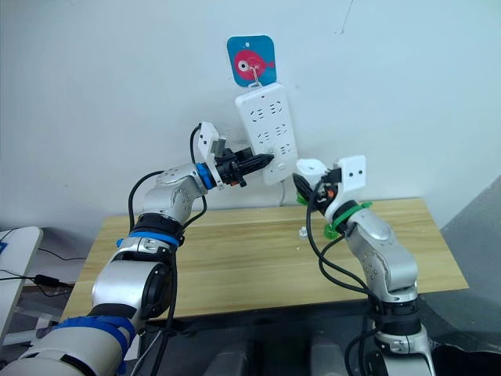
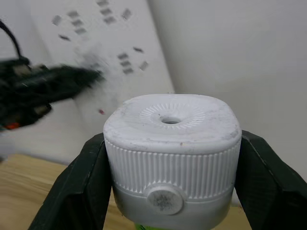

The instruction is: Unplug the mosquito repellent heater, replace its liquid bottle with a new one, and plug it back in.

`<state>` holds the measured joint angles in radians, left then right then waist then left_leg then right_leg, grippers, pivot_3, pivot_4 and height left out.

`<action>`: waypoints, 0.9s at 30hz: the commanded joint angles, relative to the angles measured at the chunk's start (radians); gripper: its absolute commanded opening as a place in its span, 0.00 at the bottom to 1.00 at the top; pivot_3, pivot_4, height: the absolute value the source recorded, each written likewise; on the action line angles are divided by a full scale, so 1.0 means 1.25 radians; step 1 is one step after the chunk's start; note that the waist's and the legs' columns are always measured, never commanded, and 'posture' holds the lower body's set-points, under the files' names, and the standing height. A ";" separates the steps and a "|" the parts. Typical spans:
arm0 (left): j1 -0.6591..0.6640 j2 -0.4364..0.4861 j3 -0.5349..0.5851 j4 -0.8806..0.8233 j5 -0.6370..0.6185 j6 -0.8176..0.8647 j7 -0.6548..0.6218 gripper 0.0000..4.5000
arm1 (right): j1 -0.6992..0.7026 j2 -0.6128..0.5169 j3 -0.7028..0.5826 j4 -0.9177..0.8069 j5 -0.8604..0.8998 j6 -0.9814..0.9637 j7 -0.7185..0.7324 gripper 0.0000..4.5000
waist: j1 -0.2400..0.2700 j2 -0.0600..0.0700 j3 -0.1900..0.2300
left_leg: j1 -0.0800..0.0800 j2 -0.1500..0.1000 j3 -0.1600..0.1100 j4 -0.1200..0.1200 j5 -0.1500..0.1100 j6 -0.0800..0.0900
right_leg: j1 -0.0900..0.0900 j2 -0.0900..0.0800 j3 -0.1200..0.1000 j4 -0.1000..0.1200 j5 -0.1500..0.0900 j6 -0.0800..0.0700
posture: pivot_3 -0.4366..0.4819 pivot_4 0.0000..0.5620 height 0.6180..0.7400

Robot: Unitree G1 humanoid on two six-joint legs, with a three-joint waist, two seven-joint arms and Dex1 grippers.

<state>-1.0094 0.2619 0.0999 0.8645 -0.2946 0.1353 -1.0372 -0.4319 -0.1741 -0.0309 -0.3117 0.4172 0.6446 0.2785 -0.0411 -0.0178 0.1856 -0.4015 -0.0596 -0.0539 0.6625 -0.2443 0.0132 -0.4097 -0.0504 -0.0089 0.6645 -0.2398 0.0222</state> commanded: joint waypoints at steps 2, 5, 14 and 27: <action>0.000 -0.004 -0.001 -0.055 -0.015 0.012 -0.021 0.30 | -0.049 0.017 0.018 -0.016 0.012 0.004 0.000 0.69 | 0.000 0.000 0.000 | 0.000 0.000 0.000 0.000 0.000 0.000 | 0.000 0.000 0.000 0.000 0.000 0.000 | 0.36 0.22 1.00; 0.006 -0.005 -0.003 -0.068 -0.014 0.018 -0.020 0.30 | -0.062 0.017 0.025 -0.001 0.002 0.004 0.005 0.69 | 0.001 0.000 0.000 | 0.000 0.000 0.000 0.000 0.000 0.000 | 0.000 0.000 0.000 0.000 0.000 0.000 | 0.37 0.22 1.00; 0.024 -0.009 -0.007 -0.098 -0.008 0.022 -0.008 0.30 | -0.083 0.017 0.033 0.030 -0.011 -0.011 0.012 0.69 | 0.000 0.000 0.000 | 0.000 0.000 0.001 0.000 0.000 0.000 | -0.001 0.000 0.001 0.001 0.000 0.000 | 0.39 0.20 1.00; 0.029 -0.006 -0.008 -0.110 -0.010 0.023 -0.004 0.30 | -0.090 0.006 0.052 0.052 -0.064 -0.107 0.035 0.69 | 0.000 0.000 0.000 | -0.001 0.000 0.001 0.000 0.001 -0.002 | -0.002 0.000 0.001 0.001 0.000 0.000 | 0.39 0.18 1.00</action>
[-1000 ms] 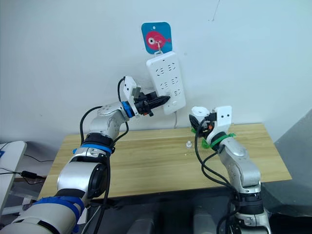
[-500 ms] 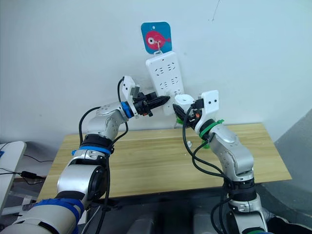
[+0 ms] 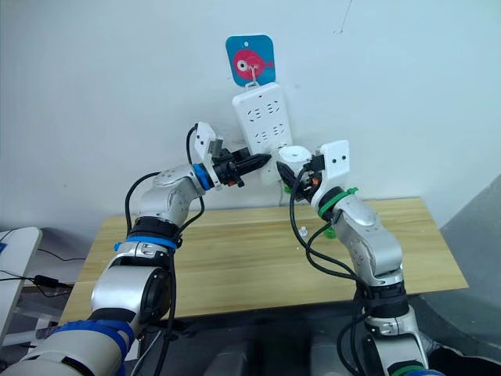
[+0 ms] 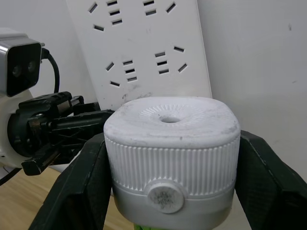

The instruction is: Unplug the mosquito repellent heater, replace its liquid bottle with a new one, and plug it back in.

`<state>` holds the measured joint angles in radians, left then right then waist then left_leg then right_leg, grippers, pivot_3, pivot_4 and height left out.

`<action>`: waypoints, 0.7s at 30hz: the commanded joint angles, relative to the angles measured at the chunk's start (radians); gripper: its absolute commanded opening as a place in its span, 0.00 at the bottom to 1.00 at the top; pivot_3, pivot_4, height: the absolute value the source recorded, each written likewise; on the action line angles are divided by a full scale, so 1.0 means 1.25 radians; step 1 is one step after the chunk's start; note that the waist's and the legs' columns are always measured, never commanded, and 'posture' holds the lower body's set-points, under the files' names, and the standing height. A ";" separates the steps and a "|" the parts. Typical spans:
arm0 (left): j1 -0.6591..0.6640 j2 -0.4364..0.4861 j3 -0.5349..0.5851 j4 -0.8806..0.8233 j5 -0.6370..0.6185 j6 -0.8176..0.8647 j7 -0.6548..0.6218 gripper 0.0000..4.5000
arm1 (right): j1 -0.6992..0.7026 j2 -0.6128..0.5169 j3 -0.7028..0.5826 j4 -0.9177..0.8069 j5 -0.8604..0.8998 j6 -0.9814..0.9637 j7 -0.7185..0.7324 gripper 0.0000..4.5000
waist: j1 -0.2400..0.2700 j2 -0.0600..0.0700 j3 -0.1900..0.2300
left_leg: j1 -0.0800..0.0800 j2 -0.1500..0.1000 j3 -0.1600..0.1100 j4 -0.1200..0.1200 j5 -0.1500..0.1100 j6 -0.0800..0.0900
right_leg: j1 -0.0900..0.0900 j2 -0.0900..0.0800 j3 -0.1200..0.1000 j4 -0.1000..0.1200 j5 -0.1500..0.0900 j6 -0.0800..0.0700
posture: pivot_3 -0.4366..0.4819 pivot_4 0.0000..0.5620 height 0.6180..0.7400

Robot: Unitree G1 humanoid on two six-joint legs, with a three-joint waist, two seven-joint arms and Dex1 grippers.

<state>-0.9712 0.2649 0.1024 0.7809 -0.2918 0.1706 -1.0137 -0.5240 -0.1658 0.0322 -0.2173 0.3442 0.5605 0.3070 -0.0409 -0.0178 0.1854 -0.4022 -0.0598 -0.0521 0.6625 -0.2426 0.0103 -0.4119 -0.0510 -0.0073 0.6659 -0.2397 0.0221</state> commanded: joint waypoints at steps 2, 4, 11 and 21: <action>-0.001 -0.008 -0.009 -0.043 -0.012 -0.006 -0.023 0.30 | -0.010 -0.003 0.003 -0.028 -0.009 -0.044 0.018 0.69 | 0.000 0.000 0.000 | 0.000 0.000 0.000 0.000 0.000 0.000 | 0.000 0.000 0.000 0.000 0.000 0.000 | 0.39 0.18 1.00; -0.003 -0.007 -0.008 -0.039 -0.012 -0.007 -0.024 0.30 | -0.008 -0.002 0.003 -0.028 -0.010 -0.046 0.022 0.69 | 0.000 0.000 0.000 | 0.000 0.000 0.000 0.000 0.000 0.000 | 0.000 0.000 0.000 0.000 0.000 0.000 | 0.39 0.18 1.00; -0.006 -0.009 -0.010 -0.039 -0.012 -0.006 -0.026 0.30 | -0.020 -0.004 0.026 -0.022 -0.010 -0.043 0.051 0.69 | 0.000 0.000 0.000 | 0.000 0.000 0.000 0.000 0.000 -0.001 | 0.000 0.000 0.000 0.000 0.000 0.000 | 0.39 0.18 1.00; -0.012 -0.011 -0.013 -0.033 -0.008 -0.008 -0.031 0.30 | -0.053 -0.047 0.049 0.104 -0.080 -0.133 0.112 0.69 | -0.005 0.000 0.000 | 0.000 0.000 0.000 0.000 0.001 -0.001 | 0.000 0.000 0.000 0.001 0.000 0.000 | 0.39 0.18 1.00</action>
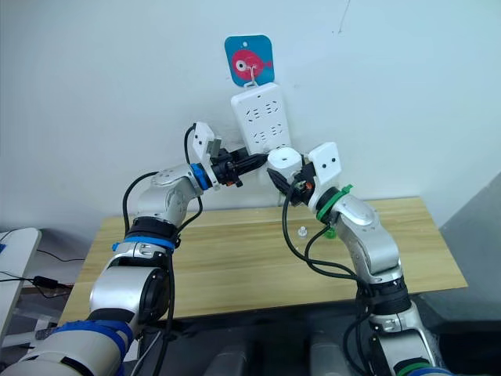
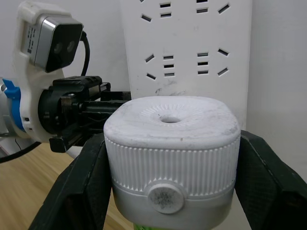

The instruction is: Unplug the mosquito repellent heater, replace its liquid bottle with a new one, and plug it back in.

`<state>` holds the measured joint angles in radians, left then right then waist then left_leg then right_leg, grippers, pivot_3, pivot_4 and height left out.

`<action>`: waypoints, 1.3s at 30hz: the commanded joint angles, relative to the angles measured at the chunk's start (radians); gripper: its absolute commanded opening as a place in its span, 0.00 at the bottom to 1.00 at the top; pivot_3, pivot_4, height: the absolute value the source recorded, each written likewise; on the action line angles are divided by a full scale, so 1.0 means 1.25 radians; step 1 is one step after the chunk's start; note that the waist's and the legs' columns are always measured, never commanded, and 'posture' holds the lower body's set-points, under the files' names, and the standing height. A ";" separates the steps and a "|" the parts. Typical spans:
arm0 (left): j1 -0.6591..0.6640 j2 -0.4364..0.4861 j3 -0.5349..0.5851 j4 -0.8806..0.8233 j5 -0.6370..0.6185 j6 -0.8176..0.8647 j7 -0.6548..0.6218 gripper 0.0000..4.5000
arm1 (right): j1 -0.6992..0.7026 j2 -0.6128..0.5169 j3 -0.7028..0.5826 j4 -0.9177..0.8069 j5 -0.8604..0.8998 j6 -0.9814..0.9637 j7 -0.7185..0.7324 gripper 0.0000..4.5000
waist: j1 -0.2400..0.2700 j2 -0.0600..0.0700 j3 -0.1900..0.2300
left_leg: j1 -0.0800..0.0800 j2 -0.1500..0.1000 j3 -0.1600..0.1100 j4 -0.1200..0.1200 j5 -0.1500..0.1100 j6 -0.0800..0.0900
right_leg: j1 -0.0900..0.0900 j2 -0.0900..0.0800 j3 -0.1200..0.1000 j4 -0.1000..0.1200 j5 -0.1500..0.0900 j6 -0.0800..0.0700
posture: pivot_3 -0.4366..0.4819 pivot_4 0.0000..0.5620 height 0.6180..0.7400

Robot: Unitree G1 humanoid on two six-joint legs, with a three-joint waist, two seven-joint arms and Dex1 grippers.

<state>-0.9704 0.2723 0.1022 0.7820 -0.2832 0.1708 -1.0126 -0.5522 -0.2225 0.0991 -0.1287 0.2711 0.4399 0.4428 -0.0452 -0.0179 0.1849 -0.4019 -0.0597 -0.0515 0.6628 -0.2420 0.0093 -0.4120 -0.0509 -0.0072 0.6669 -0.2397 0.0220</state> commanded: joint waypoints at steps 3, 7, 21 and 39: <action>-0.013 -0.014 -0.010 -0.038 -0.014 -0.006 -0.032 0.30 | -0.047 -0.006 -0.028 0.065 -0.021 -0.048 0.000 0.69 | -0.005 0.000 0.000 | 0.000 0.000 0.000 0.000 0.000 0.000 | 0.000 0.000 0.000 0.000 0.000 0.000 | 0.40 0.18 1.00; -0.008 -0.011 -0.007 -0.043 -0.013 -0.004 -0.033 0.30 | -0.046 -0.007 -0.040 0.077 -0.020 -0.049 -0.006 0.69 | -0.005 0.000 0.000 | 0.000 0.000 0.000 0.000 0.000 0.000 | 0.000 0.000 0.000 0.000 0.000 0.000 | 0.40 0.19 1.00; -0.016 -0.020 -0.012 -0.038 -0.015 0.000 -0.044 0.30 | -0.094 0.023 0.003 0.155 -0.059 -0.074 -0.004 0.69 | -0.009 -0.001 -0.001 | 0.000 0.000 0.001 0.001 0.000 0.000 | -0.002 -0.001 0.001 0.004 0.000 0.000 | 0.38 0.19 1.00; -0.002 -0.025 -0.014 -0.068 -0.012 0.010 -0.047 0.30 | -0.145 0.041 -0.019 0.282 -0.077 -0.176 0.007 0.84 | -0.011 -0.001 -0.001 | 0.000 0.000 0.002 0.001 0.000 -0.001 | -0.006 -0.001 0.001 0.011 0.000 0.000 | 0.40 0.21 1.00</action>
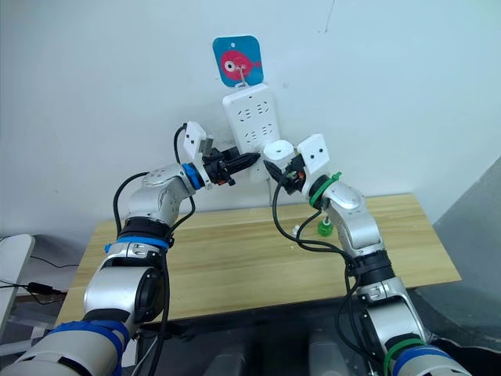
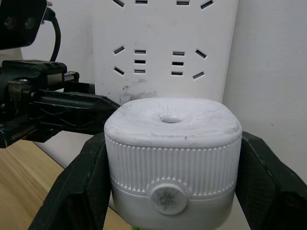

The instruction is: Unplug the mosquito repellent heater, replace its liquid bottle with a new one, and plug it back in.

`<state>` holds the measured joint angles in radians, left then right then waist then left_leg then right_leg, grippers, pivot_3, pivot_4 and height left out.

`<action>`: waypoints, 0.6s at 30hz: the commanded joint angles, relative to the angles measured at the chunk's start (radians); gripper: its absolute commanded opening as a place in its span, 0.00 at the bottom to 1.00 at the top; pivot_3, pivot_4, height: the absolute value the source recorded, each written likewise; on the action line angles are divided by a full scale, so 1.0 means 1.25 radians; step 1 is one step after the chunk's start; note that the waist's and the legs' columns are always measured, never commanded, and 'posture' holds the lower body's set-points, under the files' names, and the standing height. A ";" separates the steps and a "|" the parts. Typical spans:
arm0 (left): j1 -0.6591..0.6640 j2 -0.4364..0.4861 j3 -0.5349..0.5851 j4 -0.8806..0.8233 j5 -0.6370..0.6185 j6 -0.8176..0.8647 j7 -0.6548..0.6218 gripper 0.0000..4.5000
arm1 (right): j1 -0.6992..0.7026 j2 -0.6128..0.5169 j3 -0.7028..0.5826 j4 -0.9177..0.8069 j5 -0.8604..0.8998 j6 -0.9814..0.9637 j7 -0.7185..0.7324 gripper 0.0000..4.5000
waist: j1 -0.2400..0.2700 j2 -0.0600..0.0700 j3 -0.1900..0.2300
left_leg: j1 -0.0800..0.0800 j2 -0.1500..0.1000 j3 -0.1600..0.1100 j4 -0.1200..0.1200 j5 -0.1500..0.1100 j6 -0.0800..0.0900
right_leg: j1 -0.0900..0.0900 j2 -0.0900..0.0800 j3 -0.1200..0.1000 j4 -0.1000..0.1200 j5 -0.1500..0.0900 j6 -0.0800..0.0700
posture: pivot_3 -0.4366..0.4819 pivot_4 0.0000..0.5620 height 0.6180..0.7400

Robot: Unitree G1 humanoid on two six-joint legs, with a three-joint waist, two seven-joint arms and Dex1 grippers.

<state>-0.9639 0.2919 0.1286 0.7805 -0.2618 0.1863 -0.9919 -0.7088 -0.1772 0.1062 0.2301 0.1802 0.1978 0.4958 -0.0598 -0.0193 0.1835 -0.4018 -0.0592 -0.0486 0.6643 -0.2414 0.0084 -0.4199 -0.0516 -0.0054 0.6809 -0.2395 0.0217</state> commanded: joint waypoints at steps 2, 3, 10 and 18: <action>-0.005 -0.040 -0.034 -0.064 -0.025 -0.008 -0.058 0.30 | 0.005 -0.005 -0.032 -0.047 0.007 0.039 -0.028 0.98 | 0.009 0.000 0.000 | -0.001 0.000 -0.001 0.000 0.000 0.000 | 0.000 0.000 -0.001 -0.001 0.000 0.000 | 0.40 0.21 1.00; -0.004 -0.039 -0.034 -0.064 -0.023 -0.010 -0.055 0.30 | 0.013 -0.008 -0.033 -0.062 0.010 0.047 -0.027 0.99 | 0.010 0.000 0.000 | -0.002 0.000 -0.002 0.000 0.000 -0.001 | 0.000 -0.001 -0.001 -0.001 0.000 0.000 | 0.40 0.21 1.00; 0.000 -0.030 -0.030 -0.051 -0.018 -0.031 -0.034 0.30 | 0.146 -0.072 -0.033 -0.259 0.022 0.159 -0.012 0.99 | 0.016 0.000 0.000 | -0.007 -0.001 -0.001 0.000 0.002 -0.003 | -0.003 -0.001 -0.001 -0.006 0.000 0.000 | 0.39 0.22 1.00; 0.045 0.012 -0.016 -0.029 0.023 -0.128 0.052 0.58 | 0.224 -0.075 -0.039 -0.375 0.056 0.244 -0.027 0.79 | 0.009 0.000 -0.001 | -0.005 0.000 -0.001 0.001 0.000 0.000 | -0.003 -0.001 -0.001 -0.002 0.000 0.000 | 0.38 0.21 1.00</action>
<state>-0.9206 0.2936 0.1053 0.7599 -0.2431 0.0602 -0.9404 -0.4167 -0.2827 0.0670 -0.1851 0.2285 0.5000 0.4722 -0.0482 -0.0199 0.1829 -0.4075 -0.0598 -0.0500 0.6648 -0.2416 0.0087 -0.4232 -0.0528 -0.0072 0.6791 -0.2396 0.0217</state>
